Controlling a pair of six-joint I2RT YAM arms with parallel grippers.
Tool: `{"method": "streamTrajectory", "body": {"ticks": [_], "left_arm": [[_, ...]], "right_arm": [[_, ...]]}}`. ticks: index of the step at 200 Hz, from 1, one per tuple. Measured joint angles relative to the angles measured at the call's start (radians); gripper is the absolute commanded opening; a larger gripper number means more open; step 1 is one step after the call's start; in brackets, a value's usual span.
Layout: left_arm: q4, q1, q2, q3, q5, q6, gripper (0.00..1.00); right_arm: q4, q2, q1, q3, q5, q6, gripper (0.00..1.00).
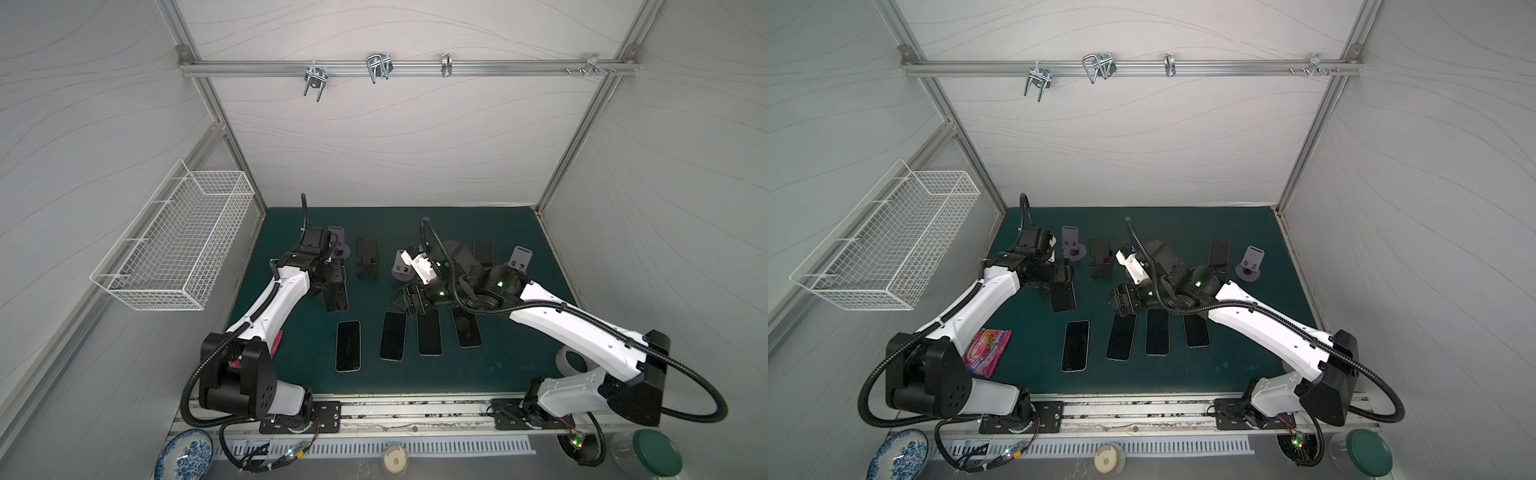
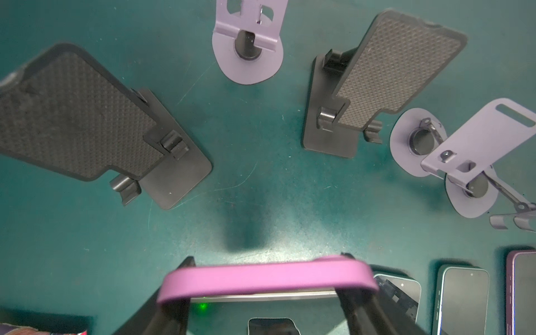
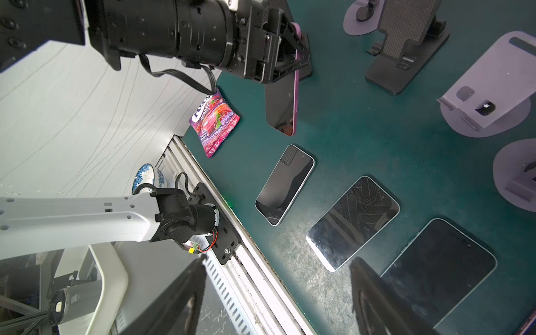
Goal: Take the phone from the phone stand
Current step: 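Carry the pink-framed phone with the left gripper toward the robot over the flat phones, then lower the pink-framed phone with the left gripper toward the table beside the flat phones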
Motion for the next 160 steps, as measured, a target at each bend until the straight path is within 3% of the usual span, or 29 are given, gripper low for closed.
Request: {"method": "streamTrajectory", "body": {"ticks": [160], "left_arm": [[-0.005,0.0,0.074,0.024,0.004,-0.015,0.58]], "right_arm": [[-0.031,0.001,-0.039,0.022,-0.059,-0.04,0.79]]}}
